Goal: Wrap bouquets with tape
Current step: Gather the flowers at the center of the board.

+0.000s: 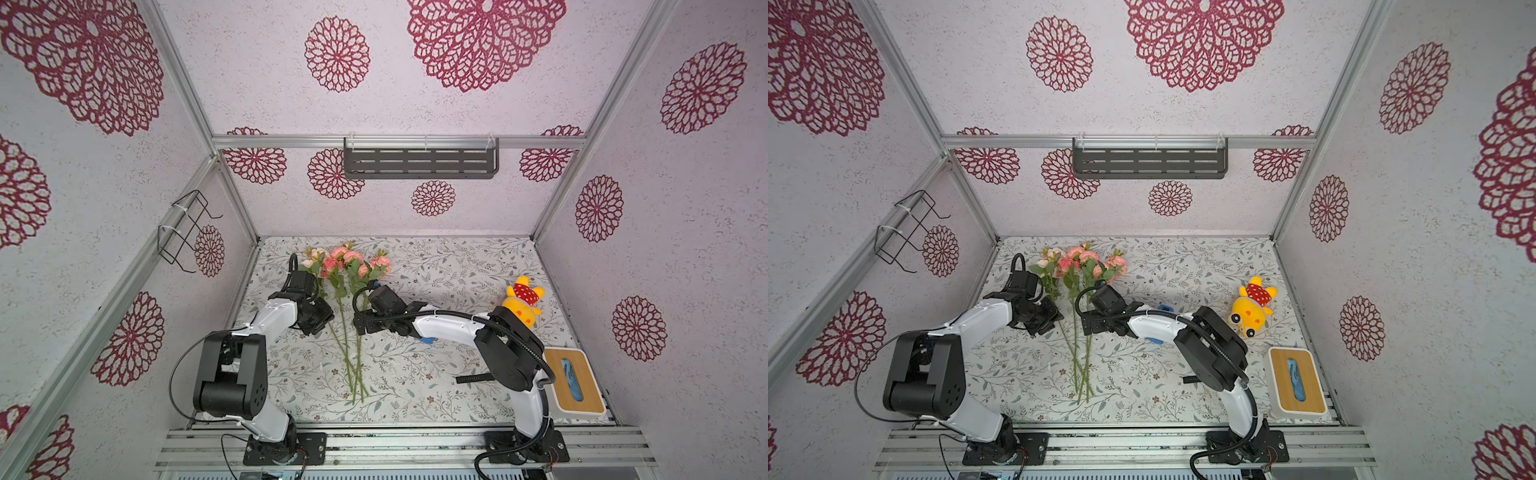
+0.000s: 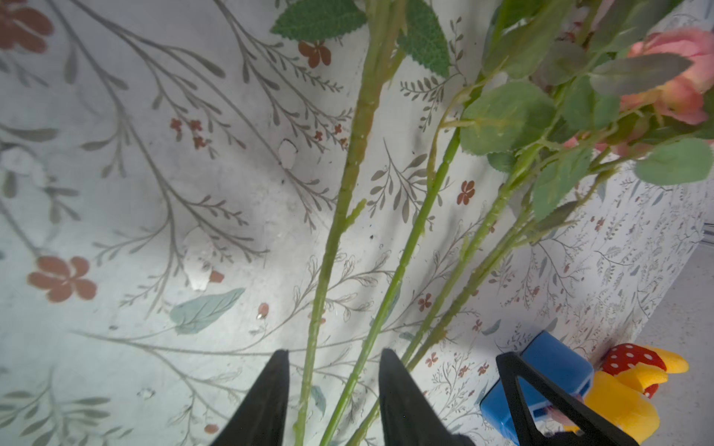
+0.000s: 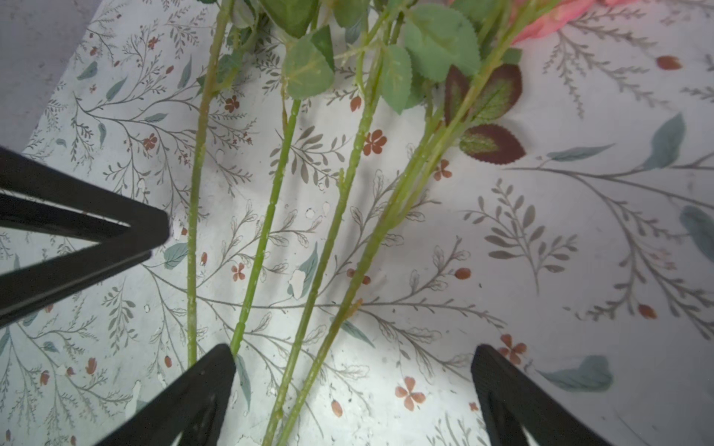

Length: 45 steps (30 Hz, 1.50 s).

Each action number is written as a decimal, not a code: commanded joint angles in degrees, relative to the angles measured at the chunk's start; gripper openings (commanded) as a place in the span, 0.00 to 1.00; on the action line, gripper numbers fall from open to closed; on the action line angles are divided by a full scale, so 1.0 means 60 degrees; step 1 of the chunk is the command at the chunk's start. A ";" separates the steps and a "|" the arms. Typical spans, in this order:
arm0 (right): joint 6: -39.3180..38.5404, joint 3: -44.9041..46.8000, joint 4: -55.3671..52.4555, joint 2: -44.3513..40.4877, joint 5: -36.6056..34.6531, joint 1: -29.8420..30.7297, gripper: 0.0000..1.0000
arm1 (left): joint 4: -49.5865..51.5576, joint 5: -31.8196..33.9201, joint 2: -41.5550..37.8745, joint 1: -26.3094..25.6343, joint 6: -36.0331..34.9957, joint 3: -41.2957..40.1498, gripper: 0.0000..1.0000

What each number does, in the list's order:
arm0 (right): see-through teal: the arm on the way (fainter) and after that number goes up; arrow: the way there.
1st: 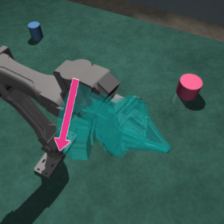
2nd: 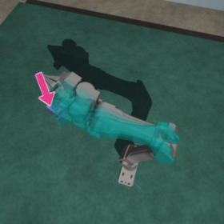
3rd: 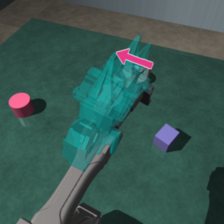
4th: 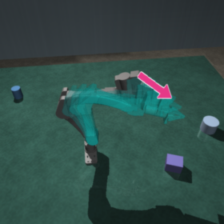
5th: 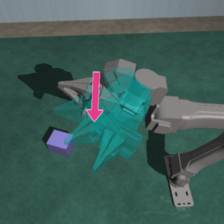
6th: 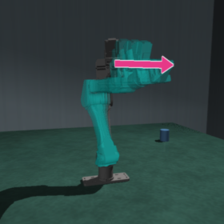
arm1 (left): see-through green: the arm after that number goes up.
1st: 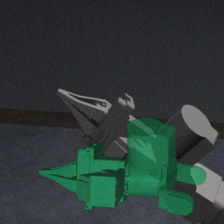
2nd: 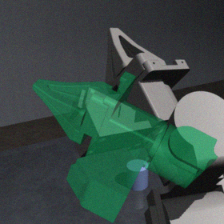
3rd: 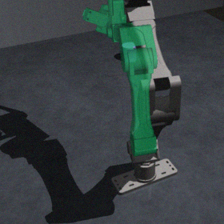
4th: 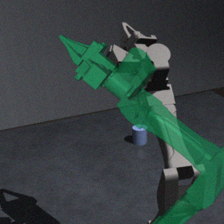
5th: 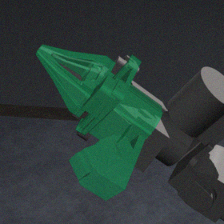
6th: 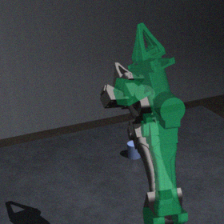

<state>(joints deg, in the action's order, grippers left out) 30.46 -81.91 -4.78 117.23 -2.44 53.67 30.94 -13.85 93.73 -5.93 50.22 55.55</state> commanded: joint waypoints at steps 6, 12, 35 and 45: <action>-0.0475 -0.1265 -0.1019 0.0715 -0.0311 0.0571 0.99 | -0.0475 -0.0307 0.0896 -0.0468 0.0298 0.0596 0.40; -0.0764 -0.2126 -0.2129 0.1401 -0.1137 0.1047 0.99 | -0.1336 -0.0877 0.1578 -0.0722 0.0837 0.0700 0.39; -0.1775 -0.3188 -0.4429 0.2225 0.0253 -0.0087 0.39 | 0.0136 -0.0310 -0.1702 0.0497 0.0563 0.0203 0.53; -0.4103 0.0052 -0.4773 0.0030 0.1227 -0.0671 0.06 | -0.0546 -0.1005 -0.3472 0.0314 0.1313 -0.0901 0.52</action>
<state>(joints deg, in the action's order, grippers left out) 12.40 -85.89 -26.74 120.01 2.26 49.67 29.45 -18.48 74.67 -3.09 55.72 51.13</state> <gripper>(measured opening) 0.100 0.523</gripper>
